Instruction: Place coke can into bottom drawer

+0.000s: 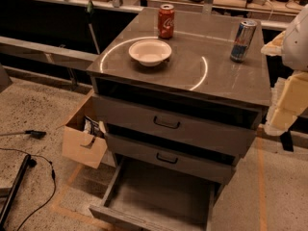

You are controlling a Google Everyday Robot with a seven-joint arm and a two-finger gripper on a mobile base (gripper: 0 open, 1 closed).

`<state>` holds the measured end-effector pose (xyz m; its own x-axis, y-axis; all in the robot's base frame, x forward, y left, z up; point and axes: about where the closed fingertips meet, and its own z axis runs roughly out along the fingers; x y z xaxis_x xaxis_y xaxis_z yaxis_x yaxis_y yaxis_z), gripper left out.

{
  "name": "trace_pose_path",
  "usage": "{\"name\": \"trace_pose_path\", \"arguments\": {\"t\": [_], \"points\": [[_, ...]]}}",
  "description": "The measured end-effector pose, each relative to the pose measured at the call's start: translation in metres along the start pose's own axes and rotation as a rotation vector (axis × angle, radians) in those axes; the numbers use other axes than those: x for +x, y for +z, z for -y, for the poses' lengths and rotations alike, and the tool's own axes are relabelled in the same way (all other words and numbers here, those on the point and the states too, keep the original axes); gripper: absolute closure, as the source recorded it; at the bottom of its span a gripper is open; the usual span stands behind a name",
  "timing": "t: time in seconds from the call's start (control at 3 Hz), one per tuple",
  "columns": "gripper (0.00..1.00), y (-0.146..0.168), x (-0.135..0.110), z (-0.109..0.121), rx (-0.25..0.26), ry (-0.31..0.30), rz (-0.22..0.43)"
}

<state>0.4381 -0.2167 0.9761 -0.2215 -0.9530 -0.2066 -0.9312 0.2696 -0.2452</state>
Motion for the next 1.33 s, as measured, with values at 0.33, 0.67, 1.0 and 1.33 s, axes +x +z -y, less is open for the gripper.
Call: {"name": "trace_pose_path", "arguments": {"t": [0.33,0.67,1.0,1.33], "points": [[0.00,0.000,0.000,0.000,0.000,0.000,0.000],[0.00,0.006,-0.017,0.028,0.063,0.056,0.130],[0.00,0.010,-0.046,0.081,0.151,0.109,0.308],[0.00,0.022,-0.075,0.136,0.208,0.193,0.507]]}}
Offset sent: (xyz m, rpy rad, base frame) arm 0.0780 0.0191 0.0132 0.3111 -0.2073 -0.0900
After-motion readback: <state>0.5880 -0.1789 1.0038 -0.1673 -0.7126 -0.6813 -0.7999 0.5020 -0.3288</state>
